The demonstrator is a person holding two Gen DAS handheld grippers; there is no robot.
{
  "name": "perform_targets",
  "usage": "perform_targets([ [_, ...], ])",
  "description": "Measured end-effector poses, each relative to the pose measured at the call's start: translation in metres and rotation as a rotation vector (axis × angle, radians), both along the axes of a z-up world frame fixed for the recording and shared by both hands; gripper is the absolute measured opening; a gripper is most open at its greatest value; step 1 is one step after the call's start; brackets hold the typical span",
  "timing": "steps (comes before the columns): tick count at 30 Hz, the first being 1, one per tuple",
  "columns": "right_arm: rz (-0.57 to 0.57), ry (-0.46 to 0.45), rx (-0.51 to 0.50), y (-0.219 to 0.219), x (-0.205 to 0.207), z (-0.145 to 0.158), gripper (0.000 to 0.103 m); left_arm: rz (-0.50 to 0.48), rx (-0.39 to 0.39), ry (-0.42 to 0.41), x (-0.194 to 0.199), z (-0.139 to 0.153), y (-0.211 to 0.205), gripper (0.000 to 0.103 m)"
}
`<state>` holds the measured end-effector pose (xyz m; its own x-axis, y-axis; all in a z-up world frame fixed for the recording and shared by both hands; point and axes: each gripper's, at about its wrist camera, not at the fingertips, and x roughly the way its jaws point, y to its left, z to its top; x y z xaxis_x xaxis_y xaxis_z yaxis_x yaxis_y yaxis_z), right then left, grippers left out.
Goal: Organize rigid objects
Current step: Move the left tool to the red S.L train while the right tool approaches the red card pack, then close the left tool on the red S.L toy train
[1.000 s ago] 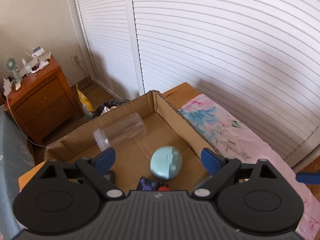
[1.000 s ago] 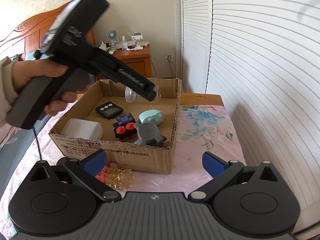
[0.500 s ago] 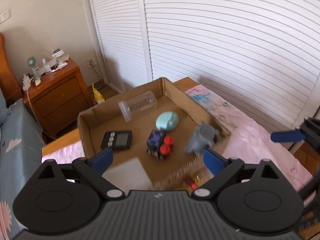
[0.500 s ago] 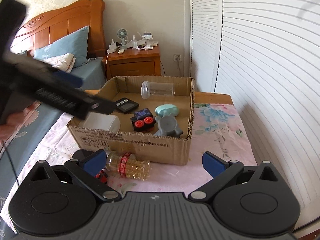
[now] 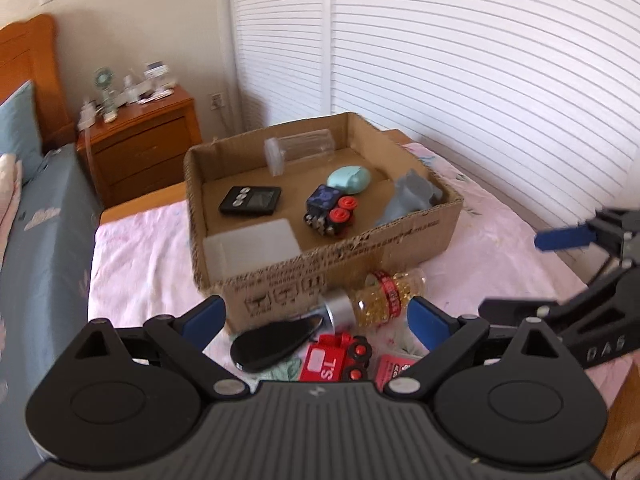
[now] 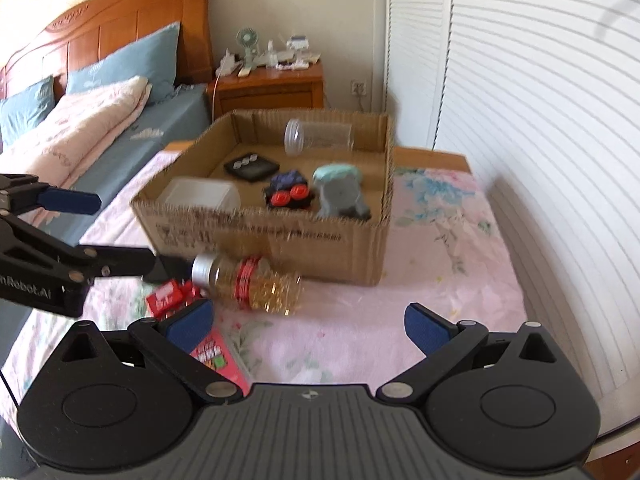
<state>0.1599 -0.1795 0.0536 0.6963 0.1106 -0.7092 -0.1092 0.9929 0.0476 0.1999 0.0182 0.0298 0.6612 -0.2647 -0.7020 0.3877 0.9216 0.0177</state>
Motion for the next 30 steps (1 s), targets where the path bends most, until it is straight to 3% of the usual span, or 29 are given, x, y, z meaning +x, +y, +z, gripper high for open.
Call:
perform_targets([
  [6, 0.095, 0.071, -0.059, 0.021, -0.002, -0.032, 0.103, 0.109, 0.019, -0.036, -0.015, -0.02, 0.001, 0.097],
  [9, 0.137, 0.105, -0.06, 0.03, -0.003, -0.044, 0.103, 0.128, -0.012, -0.003, -0.018, -0.031, 0.006, 0.097],
  [14, 0.171, 0.155, -0.084, 0.045, -0.005, -0.064, 0.103, 0.167, 0.007, 0.026, -0.021, -0.046, 0.013, 0.097],
  [24, 0.143, 0.175, -0.109, 0.044, -0.005, -0.074, 0.103, 0.165, -0.02, 0.076, -0.024, -0.063, 0.022, 0.097],
  [30, 0.055, 0.183, -0.105, 0.018, -0.001, -0.074, 0.103, 0.171, -0.025, 0.082, -0.024, -0.066, 0.028, 0.097],
])
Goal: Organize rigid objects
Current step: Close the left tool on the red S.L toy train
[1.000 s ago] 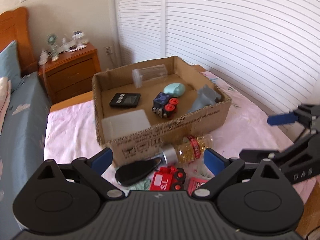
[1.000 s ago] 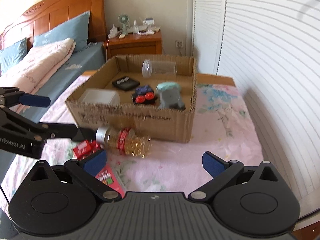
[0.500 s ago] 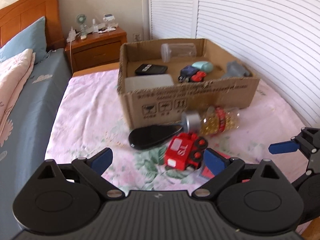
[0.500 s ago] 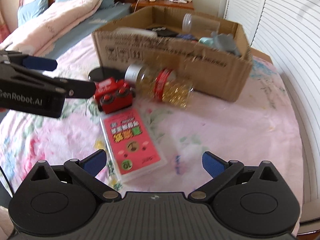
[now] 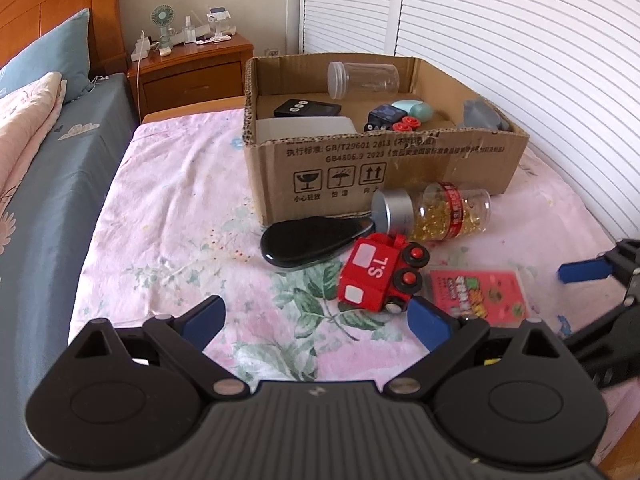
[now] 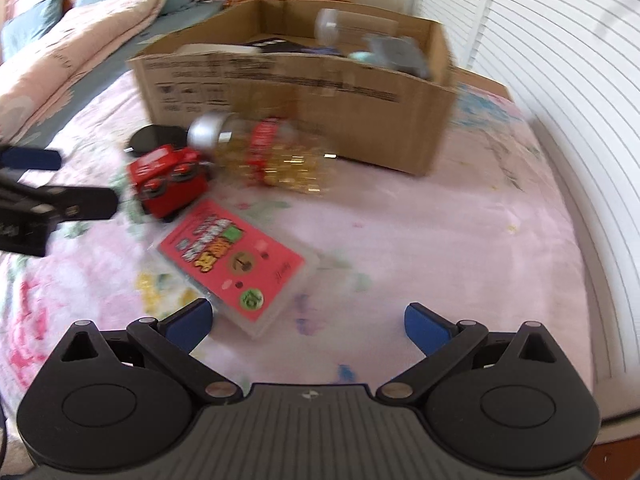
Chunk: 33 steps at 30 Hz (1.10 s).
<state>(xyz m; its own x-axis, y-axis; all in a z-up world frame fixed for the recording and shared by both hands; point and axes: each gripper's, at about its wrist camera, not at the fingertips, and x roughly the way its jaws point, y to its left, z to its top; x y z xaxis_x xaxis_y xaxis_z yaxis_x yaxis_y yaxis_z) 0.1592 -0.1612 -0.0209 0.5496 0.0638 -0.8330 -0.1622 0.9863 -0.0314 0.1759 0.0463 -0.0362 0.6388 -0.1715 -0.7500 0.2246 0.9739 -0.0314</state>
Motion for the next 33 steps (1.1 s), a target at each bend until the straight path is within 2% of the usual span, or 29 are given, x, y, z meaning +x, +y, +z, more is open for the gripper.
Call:
perform_targets([
  [5, -0.064, 0.013, -0.016, -0.013, 0.002, 0.003, 0.103, 0.019, 0.003, 0.003, -0.001, -0.003, 0.008, 0.097],
  [10, 0.012, 0.021, 0.028, 0.006, 0.002, 0.005, 0.103, 0.019, -0.012, 0.018, 0.001, -0.006, 0.015, 0.097],
  [13, 0.04, 0.019, 0.02, 0.027, 0.009, 0.004, 0.103, 0.016, -0.026, 0.012, -0.001, -0.004, 0.019, 0.097],
  [21, 0.029, -0.021, -0.018, 0.057, 0.032, 0.0, 0.103, 0.031, -0.052, -0.002, -0.005, 0.002, 0.031, 0.097],
  [26, -0.018, -0.017, 0.008, 0.044, 0.04, -0.003, 0.103, 0.016, -0.062, 0.008, -0.003, 0.001, 0.026, 0.097],
  [33, -0.107, -0.029, 0.008, 0.005, 0.033, -0.004, 0.103, -0.048, -0.047, 0.016, 0.003, -0.003, 0.007, 0.097],
])
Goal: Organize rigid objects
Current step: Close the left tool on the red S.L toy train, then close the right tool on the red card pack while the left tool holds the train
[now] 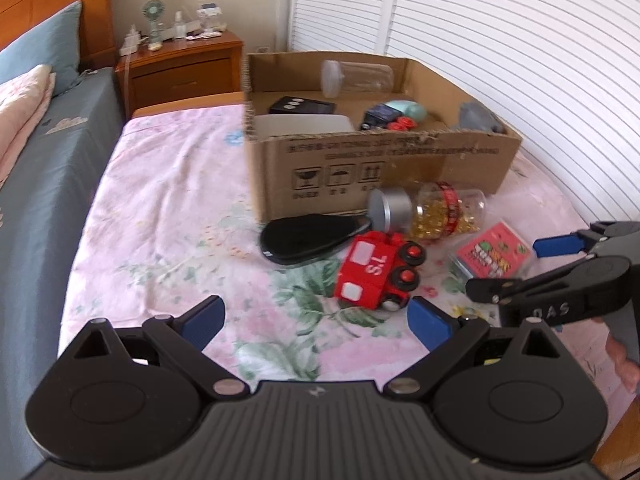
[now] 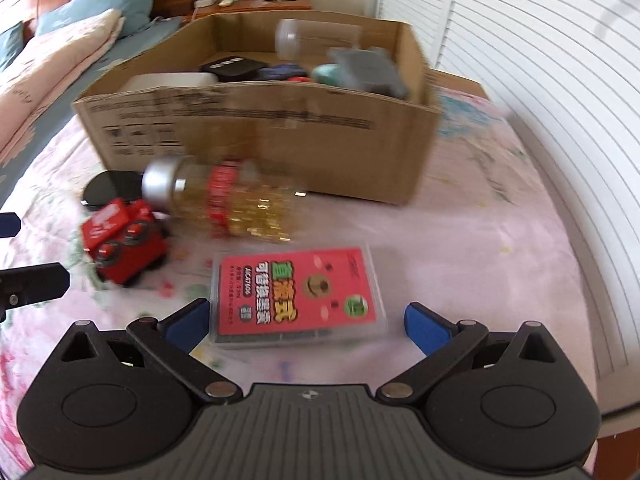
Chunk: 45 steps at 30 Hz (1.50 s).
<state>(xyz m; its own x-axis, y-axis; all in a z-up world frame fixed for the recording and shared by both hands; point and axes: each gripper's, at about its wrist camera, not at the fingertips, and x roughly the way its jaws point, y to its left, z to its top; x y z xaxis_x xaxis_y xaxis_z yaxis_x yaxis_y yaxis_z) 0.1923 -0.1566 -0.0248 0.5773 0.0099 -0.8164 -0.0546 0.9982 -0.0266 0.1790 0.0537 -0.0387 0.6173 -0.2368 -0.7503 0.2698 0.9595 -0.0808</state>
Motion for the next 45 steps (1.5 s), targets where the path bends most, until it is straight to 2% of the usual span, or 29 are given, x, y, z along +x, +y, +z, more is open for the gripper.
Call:
perform_targets([
  [8, 0.045, -0.022, 0.002, -0.011, -0.007, -0.002, 0.103, -0.082, 0.044, -0.027, 0.01, -0.009, -0.025, 0.093],
  [10, 0.052, -0.025, 0.003, -0.013, -0.007, -0.002, 0.103, -0.099, 0.056, -0.031, 0.013, -0.01, -0.029, 0.078],
  [13, 0.063, -0.034, 0.005, -0.013, -0.007, -0.002, 0.103, -0.129, 0.058, -0.013, 0.02, -0.013, -0.034, 0.066],
  [17, 0.068, -0.041, 0.006, -0.014, -0.008, -0.003, 0.103, -0.149, 0.067, -0.014, 0.026, -0.015, -0.041, 0.063],
  [19, 0.07, -0.044, 0.007, -0.014, -0.008, -0.003, 0.103, -0.161, 0.068, -0.012, 0.029, -0.015, -0.043, 0.055],
  [21, 0.072, -0.047, 0.007, -0.015, -0.009, -0.003, 0.103, -0.176, 0.055, -0.004, 0.031, -0.016, -0.045, 0.051],
  [24, 0.074, -0.051, 0.008, -0.015, -0.01, -0.004, 0.103, -0.179, 0.068, -0.011, 0.029, -0.015, -0.047, 0.05],
  [33, 0.079, -0.063, 0.008, -0.015, -0.011, -0.005, 0.103, -0.127, 0.041, 0.029, 0.006, -0.012, -0.028, 0.046],
  [37, 0.078, -0.066, 0.008, -0.015, -0.011, -0.005, 0.103, -0.094, 0.03, 0.031, 0.007, -0.014, -0.025, 0.047],
  [45, 0.077, -0.063, 0.008, -0.016, -0.012, -0.004, 0.103, -0.088, 0.037, 0.003, 0.019, -0.017, -0.034, 0.051],
])
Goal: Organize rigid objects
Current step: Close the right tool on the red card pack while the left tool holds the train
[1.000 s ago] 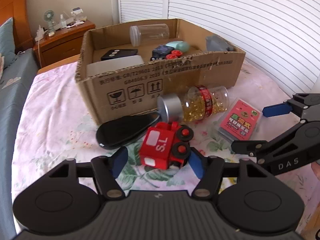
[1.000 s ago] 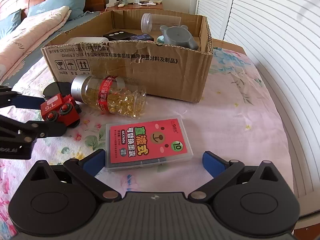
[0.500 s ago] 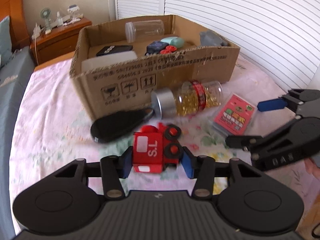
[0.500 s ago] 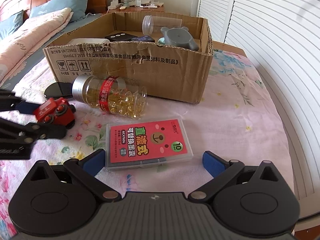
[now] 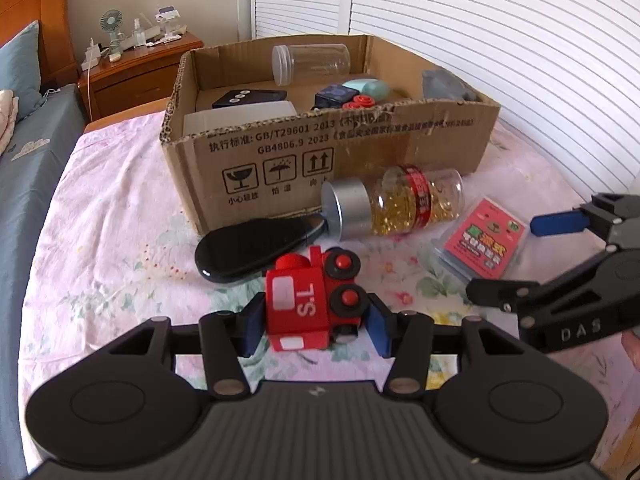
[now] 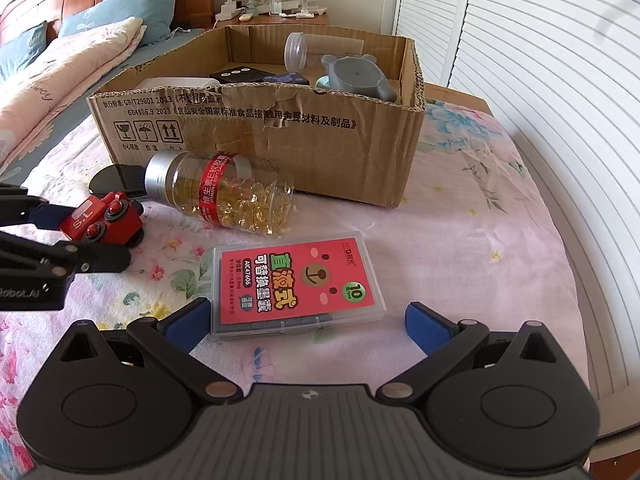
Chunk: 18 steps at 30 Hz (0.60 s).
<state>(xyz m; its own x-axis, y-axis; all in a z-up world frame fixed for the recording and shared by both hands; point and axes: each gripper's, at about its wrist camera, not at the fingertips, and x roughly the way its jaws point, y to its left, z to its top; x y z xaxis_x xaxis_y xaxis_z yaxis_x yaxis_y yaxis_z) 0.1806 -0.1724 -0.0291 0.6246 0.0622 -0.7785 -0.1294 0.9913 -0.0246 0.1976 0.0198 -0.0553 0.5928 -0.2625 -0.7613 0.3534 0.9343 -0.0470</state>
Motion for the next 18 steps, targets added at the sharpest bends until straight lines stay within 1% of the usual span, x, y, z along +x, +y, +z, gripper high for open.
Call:
perform_targets([
  [7, 0.018, -0.008, 0.0, 0.0, 0.002, 0.0, 0.103, 0.029, -0.007, 0.004, 0.002, 0.0, -0.002, 0.05],
  [12, 0.062, -0.013, 0.002, 0.001, 0.01, 0.0, 0.103, 0.036, 0.004, 0.0, 0.001, 0.0, -0.004, 0.05],
  [18, 0.1, -0.007, 0.002, 0.003, 0.02, 0.001, 0.103, 0.046, -0.002, 0.002, 0.002, 0.0, -0.003, 0.05],
])
